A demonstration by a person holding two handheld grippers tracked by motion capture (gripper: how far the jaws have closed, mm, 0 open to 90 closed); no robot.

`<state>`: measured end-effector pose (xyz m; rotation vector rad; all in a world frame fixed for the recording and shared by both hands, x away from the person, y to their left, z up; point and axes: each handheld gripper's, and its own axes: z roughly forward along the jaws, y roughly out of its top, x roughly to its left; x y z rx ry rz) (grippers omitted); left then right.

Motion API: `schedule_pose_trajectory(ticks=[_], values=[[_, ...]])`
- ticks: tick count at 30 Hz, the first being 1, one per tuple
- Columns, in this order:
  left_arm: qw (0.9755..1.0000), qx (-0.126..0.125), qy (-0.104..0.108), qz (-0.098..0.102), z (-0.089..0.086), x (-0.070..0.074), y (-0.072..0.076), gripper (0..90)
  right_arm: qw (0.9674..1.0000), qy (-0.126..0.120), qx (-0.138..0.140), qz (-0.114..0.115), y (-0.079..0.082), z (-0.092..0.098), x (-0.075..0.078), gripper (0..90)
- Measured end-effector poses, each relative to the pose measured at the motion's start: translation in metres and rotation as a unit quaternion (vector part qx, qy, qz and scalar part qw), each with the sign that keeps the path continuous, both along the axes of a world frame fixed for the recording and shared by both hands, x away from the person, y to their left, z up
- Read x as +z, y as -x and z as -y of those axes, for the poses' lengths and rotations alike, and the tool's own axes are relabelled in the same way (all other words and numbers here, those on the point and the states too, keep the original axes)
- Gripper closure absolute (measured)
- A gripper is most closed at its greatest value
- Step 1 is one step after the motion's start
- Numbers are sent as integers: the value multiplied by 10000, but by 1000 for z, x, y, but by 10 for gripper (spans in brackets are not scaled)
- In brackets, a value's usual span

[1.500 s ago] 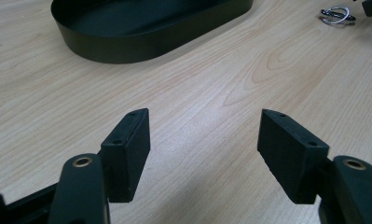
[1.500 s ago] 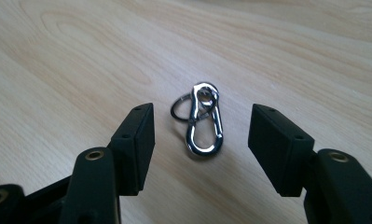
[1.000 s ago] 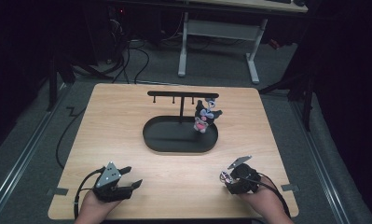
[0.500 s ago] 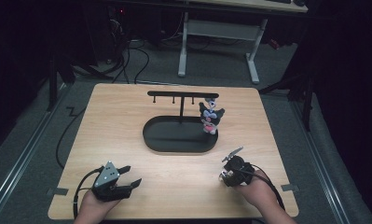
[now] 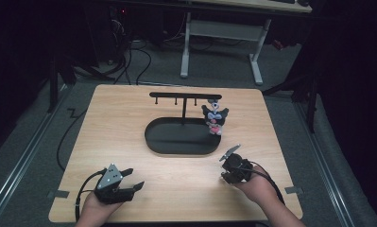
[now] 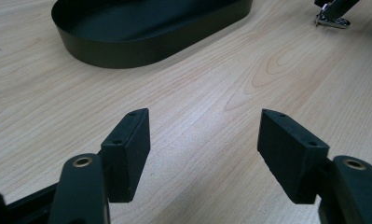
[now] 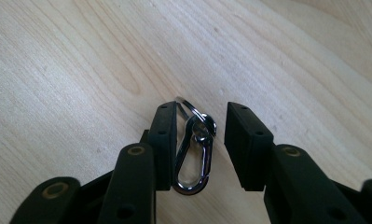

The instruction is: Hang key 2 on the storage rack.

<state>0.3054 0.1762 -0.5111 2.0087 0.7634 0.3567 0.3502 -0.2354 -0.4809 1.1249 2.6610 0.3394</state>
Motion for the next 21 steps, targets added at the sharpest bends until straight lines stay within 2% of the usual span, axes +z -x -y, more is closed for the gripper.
schedule_pose_trajectory(ticks=[3,6,10,17,21], values=[[10000,-14,-9,-1,0,0,0,352,9995,132,255,-88,-2,-4,2,742],[10000,-29,-20,-15,1,-1,-1,352,9986,247,439,-174,-2,-9,3,886],[10000,-25,-11,-8,0,0,0,352,9986,251,404,-211,-2,-8,5,888],[10000,-50,-41,-23,1,-1,0,352,9992,6,58,-393,0,8,7,886],[10000,-53,-53,-28,2,-2,0,352,9988,-42,2,-493,0,14,5,887]])
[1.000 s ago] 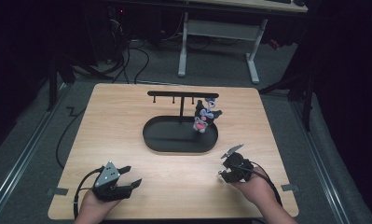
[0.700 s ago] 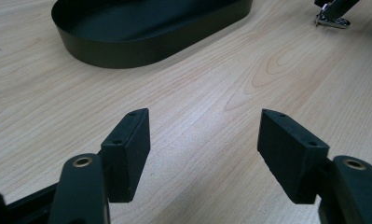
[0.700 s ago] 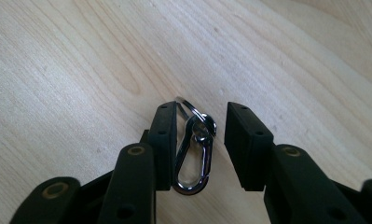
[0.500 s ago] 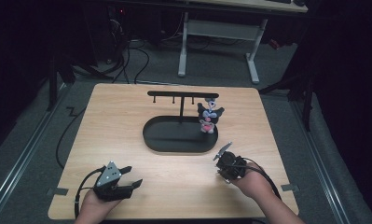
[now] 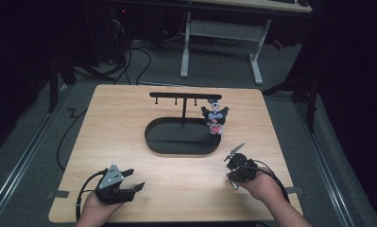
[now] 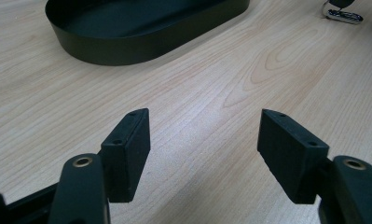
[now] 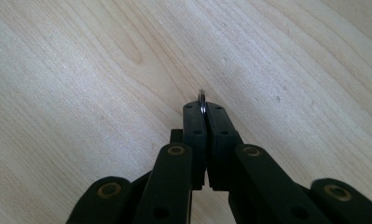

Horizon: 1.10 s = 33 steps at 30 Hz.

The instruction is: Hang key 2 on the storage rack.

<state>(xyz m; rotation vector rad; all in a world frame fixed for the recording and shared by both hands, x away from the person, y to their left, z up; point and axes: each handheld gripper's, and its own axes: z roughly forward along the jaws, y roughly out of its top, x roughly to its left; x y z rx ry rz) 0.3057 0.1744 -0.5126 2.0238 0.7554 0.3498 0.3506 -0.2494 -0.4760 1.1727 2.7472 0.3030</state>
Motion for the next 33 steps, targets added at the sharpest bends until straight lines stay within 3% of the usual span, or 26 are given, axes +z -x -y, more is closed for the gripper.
schedule_pose_trajectory(ticks=[5,10,22,31,33], values=[[10000,-2,-1,-10,0,0,0,352,9999,-75,-79,20,0,5,2,892],[10000,4,13,-12,0,0,0,352,9982,-474,-364,58,3,16,11,893],[10000,11,6,19,1,-1,0,352,9948,-831,-563,176,11,33,32,893],[9999,67,62,75,1,1,1,351,9942,-894,-569,175,9,29,44,893],[9999,78,57,103,1,1,1,350,9950,-814,-545,184,8,25,48,893]])
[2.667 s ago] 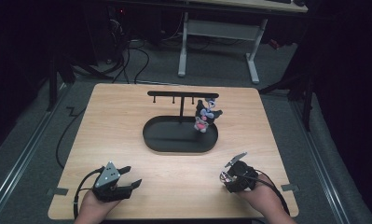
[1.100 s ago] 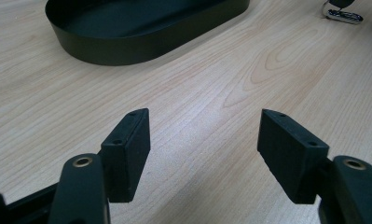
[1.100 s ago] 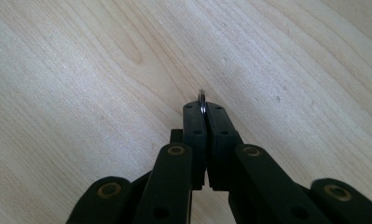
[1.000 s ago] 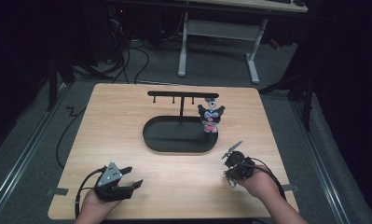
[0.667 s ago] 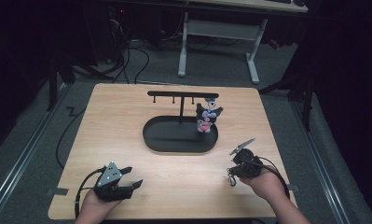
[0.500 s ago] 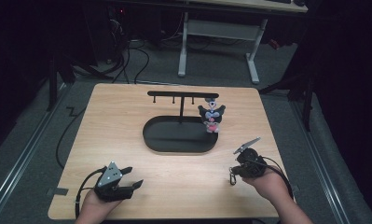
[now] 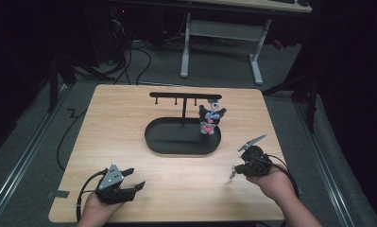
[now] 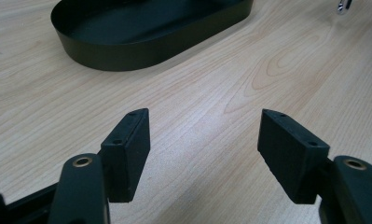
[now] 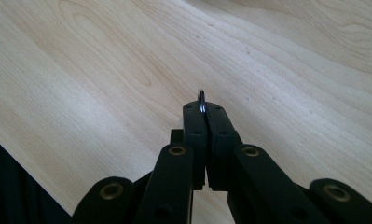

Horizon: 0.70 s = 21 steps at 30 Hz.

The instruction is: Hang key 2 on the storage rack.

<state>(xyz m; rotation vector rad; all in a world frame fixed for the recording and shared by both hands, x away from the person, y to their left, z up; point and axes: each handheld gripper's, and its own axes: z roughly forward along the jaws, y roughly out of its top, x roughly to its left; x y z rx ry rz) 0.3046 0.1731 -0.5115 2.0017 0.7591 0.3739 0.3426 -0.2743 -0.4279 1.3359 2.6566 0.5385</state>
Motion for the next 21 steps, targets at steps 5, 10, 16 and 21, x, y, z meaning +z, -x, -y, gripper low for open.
schedule_pose_trajectory(ticks=[5,10,16,21], values=[[10000,41,44,53,-1,1,-1,351,10000,-20,37,-11,-4,-6,6,893],[9999,69,128,49,0,1,-5,349,9998,-201,-55,22,-8,-10,8,893],[9999,-8,97,58,2,-2,-9,348,9992,-373,-124,81,-12,-12,11,893],[9999,-14,165,7,7,-1,-12,348,9990,-425,-107,108,-16,-15,10,893]])
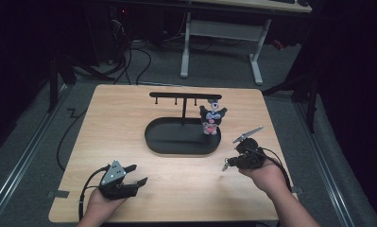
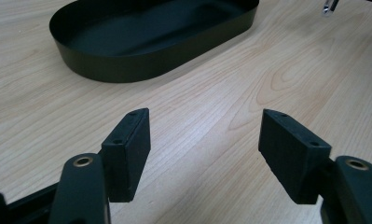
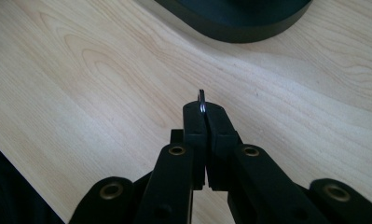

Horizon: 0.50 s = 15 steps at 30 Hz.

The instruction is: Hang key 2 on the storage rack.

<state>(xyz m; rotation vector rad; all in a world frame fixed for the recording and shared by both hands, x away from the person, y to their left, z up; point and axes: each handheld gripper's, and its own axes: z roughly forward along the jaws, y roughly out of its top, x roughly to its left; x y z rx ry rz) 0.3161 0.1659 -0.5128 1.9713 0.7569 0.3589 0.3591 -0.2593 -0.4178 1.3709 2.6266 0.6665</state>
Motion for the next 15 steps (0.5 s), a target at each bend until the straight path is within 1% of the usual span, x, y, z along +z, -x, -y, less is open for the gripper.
schedule_pose_trajectory(ticks=[2,3,5,8,10,11,15], values=[[10000,-4,-9,63,2,0,1,349,10000,-15,-2,16,-1,-1,1,893],[10000,-13,-9,71,3,0,0,349,10000,-14,39,16,-2,-1,2,893],[10000,15,-5,70,4,0,-1,349,9999,32,91,33,-2,-3,3,893],[10000,40,1,48,4,0,-2,349,9999,12,95,82,-4,-4,7,893],[9999,58,-16,89,4,0,-1,349,9999,32,114,92,-6,-6,9,893],[10000,56,-12,78,3,0,-1,349,9999,36,118,102,-7,-7,11,893],[10000,71,17,60,2,0,-1,349,9997,-16,218,138,-13,-15,16,893]])
